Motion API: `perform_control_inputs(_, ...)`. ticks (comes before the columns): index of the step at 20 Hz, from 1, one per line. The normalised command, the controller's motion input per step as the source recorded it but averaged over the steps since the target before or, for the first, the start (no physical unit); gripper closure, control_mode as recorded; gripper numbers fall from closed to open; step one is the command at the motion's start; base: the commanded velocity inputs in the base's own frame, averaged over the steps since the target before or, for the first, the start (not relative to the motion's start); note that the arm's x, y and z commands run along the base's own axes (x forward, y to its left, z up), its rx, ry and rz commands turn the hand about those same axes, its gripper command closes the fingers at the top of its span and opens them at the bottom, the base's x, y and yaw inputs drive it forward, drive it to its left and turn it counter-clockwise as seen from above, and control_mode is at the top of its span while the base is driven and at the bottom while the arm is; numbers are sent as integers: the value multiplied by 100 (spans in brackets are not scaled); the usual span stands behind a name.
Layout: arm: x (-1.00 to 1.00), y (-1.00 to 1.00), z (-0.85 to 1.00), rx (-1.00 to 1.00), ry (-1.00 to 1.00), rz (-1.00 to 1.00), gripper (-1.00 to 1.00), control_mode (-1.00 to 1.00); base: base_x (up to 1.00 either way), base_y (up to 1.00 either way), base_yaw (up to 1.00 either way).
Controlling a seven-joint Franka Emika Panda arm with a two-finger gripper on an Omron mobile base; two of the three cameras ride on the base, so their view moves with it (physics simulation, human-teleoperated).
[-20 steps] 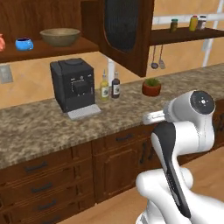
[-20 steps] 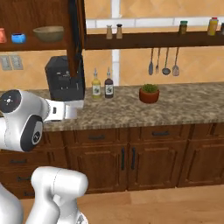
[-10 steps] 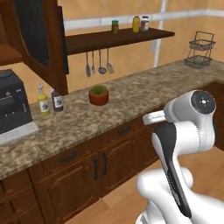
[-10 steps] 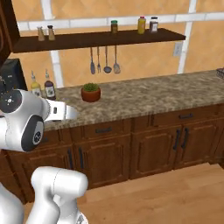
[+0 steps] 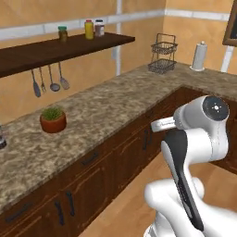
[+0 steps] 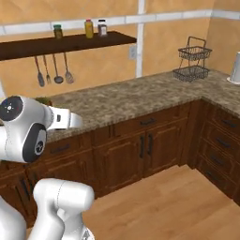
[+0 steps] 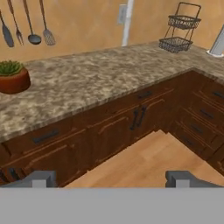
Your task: Gather all objects into one cabinet and sort the glasses and bowls to opposite sides.
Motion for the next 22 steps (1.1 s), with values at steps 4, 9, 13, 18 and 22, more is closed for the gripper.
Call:
perform_control_inputs(4, 0, 0, 0, 0, 0, 0, -100, 100, 86, -40, -44)
perform_control_inputs(9, 0, 0, 0, 0, 0, 0, -100, 100, 62, -45, -40)
perform_control_inputs(13, 0, 0, 0, 0, 0, 0, -100, 100, 50, -38, -38)
perform_control_inputs(18, 0, 0, 0, 0, 0, 0, -100, 100, 25, -44, -44)
perform_control_inputs(22, 0, 0, 0, 0, 0, 0, -100, 100, 1, -56, -43)
